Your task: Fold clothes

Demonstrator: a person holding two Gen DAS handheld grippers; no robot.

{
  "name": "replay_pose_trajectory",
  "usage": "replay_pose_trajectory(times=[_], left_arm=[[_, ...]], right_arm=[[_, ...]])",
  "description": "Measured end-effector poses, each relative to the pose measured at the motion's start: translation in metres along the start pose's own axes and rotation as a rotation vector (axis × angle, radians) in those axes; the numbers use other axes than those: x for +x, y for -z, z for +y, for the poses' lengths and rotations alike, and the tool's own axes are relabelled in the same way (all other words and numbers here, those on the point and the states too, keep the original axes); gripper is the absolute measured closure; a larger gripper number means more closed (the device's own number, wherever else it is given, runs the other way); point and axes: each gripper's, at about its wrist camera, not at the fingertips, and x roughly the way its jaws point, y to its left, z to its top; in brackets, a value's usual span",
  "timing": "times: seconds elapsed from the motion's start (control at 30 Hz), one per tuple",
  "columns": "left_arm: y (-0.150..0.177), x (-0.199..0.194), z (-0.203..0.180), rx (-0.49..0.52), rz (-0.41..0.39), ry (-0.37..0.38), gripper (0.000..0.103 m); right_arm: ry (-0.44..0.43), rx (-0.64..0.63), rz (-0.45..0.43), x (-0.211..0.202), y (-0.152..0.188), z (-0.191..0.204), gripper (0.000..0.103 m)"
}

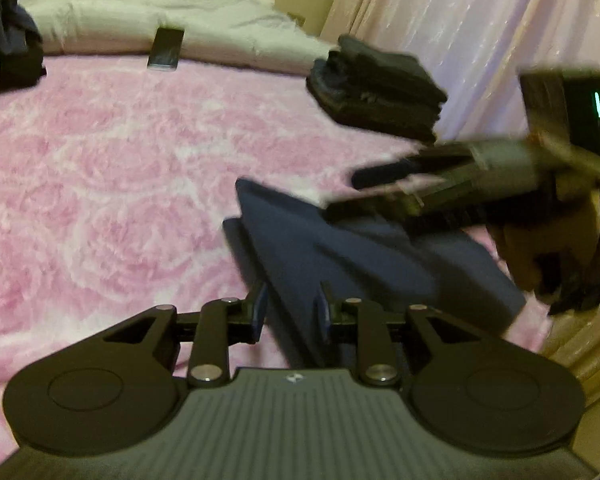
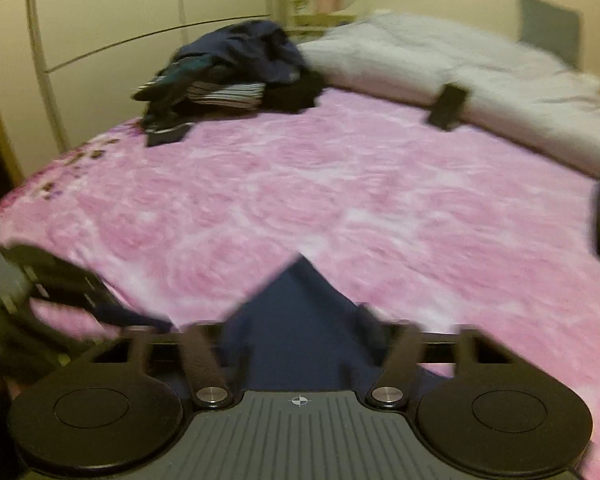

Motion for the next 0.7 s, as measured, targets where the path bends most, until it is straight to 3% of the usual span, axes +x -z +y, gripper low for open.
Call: replay_pose_trajectory(times=[0.13, 0.27, 0.4, 0.57, 0.7], left_arm=[[0.008, 0.013, 0.005, -0.007, 0.014, -0.005, 0.075], [0.011, 0.014, 0.011, -0.040, 0.002, -0.009, 0.074], [0.012, 0.014, 0.014, -0.052, -0.001, -0.001, 0.072], [0.013, 0.006, 0.011, -0.065, -0.015, -0.013, 0.070], [0.016, -0.011, 0.006, -0.070, -0.059, -0.019, 0.076]], right_arm=[[-0.049, -0.028, 0.127, 0.054, -0.014, -0.002, 0.077], [-0.043, -0.013, 0.165, 0.097, -0.016, -0.015, 0.078], [-0.049, 0.022, 0.164, 0.107, -0.024, -0.028, 0.077], [-0.041, 0.145, 0.004, 0.056, -0.023, -0.041, 0.077], [-0.020, 0.158, -0.035, 0.005, 0.009, -0.033, 0.077]])
